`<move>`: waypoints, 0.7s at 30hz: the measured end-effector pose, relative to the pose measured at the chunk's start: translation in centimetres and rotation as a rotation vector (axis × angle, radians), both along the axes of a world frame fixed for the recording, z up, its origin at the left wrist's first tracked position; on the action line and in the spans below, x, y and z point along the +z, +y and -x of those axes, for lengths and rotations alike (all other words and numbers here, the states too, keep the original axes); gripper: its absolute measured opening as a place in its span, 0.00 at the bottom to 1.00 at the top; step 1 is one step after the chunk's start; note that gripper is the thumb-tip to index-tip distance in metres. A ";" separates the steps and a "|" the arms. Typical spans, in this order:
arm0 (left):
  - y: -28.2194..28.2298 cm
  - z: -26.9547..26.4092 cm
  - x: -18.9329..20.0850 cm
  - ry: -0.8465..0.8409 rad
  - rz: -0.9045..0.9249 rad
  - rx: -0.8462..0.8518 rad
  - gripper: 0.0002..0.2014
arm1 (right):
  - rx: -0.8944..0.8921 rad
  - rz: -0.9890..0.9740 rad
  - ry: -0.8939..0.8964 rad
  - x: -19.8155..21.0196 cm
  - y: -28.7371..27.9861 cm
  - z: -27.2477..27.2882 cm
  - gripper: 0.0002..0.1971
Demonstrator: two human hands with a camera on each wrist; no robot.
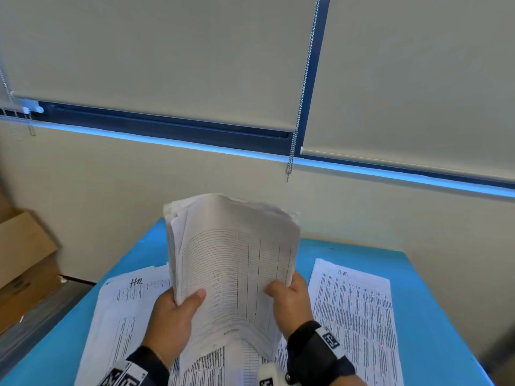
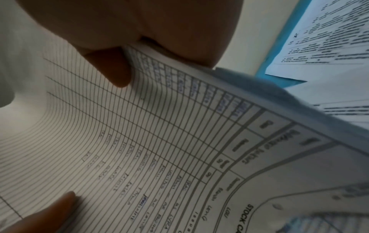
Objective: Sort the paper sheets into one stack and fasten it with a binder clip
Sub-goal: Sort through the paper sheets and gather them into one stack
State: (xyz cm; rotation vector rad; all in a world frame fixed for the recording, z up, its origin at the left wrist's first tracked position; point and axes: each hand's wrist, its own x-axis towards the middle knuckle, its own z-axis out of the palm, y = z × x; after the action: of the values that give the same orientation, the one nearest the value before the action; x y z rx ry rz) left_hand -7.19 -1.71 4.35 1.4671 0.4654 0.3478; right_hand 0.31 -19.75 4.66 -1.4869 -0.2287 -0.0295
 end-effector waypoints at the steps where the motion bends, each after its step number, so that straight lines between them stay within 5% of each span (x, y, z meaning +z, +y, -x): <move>1: 0.1 -0.1 0.3 -0.015 0.000 0.013 0.05 | -0.005 -0.015 -0.011 0.4 0.0 -0.1 0.08; 14: 0.9 -0.9 -0.4 0.048 -0.082 -0.007 0.06 | 0.124 0.225 0.051 -1.5 -1.2 -1.1 0.10; 21: 3.8 -2.0 -1.6 0.083 0.339 0.038 0.08 | 0.171 0.373 0.121 -1.0 -5.9 -5.8 0.14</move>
State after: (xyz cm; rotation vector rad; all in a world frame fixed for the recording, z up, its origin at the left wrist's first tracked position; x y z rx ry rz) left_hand -5.23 2.12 2.76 1.1464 0.5894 0.2253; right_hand 6.15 -25.63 3.68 -1.8278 -0.2729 0.2526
